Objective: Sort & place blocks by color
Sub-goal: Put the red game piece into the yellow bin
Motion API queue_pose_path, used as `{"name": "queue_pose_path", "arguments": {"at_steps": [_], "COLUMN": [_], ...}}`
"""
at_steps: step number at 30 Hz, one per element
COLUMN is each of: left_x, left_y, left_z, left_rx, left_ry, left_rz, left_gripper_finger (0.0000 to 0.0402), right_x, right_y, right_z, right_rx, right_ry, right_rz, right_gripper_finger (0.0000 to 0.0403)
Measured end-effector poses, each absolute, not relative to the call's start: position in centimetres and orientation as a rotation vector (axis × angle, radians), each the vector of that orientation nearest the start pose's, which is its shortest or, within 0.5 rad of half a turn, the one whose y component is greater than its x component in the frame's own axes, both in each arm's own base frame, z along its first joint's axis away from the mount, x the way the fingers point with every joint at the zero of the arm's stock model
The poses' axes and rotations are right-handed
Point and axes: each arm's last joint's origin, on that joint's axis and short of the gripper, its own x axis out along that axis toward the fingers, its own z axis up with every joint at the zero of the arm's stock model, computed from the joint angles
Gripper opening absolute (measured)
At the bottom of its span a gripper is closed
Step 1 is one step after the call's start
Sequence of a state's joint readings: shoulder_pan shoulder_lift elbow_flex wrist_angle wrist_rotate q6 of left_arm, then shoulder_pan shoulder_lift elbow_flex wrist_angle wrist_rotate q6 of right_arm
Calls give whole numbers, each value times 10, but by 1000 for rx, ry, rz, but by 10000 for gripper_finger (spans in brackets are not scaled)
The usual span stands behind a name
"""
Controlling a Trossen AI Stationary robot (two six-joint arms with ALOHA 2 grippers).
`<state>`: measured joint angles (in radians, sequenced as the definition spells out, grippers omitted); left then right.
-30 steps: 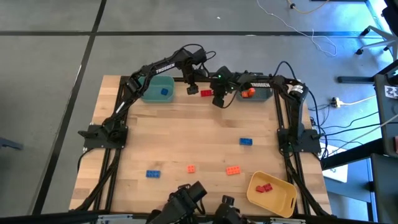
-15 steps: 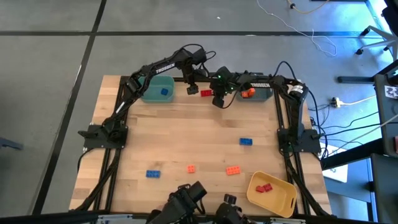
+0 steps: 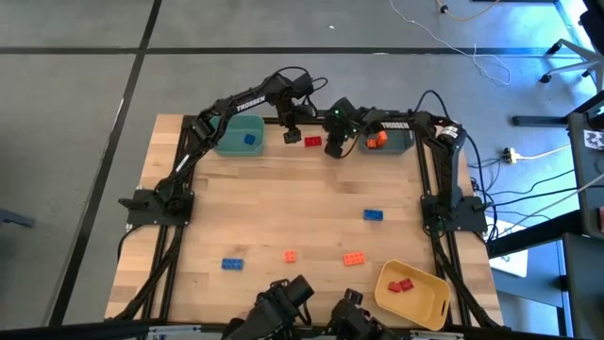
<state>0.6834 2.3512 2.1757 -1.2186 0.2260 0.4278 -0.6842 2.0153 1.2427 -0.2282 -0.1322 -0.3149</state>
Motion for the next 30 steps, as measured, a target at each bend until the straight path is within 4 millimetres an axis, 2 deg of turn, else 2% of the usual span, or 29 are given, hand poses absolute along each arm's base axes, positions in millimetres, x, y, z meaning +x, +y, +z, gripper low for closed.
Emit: {"name": "queue_pose_path", "arguments": {"at_steps": [7, 14, 19, 23, 30], "left_x": [372, 372, 372, 372, 369], "left_y": [294, 294, 294, 294, 298], "left_z": [213, 213, 213, 213, 213], "left_rx": [-252, -252, -251, -254, -259], "left_ry": [1293, 1293, 1294, 1296, 1289], "left_rz": [102, 103, 104, 105, 114], "left_gripper_finger": [270, 270, 270, 270, 270], "right_x": [318, 338, 352, 362, 367], "right_y": [-255, -265, -271, -271, -271], "right_z": [127, 122, 127, 139, 143], "right_rx": [115, 160, 163, 149, 138], "right_ry": [978, 982, 992, 943, 914], "right_rz": [-347, -265, -249, -219, -207], "right_gripper_finger": [78, 78, 78, 78, 78]}}
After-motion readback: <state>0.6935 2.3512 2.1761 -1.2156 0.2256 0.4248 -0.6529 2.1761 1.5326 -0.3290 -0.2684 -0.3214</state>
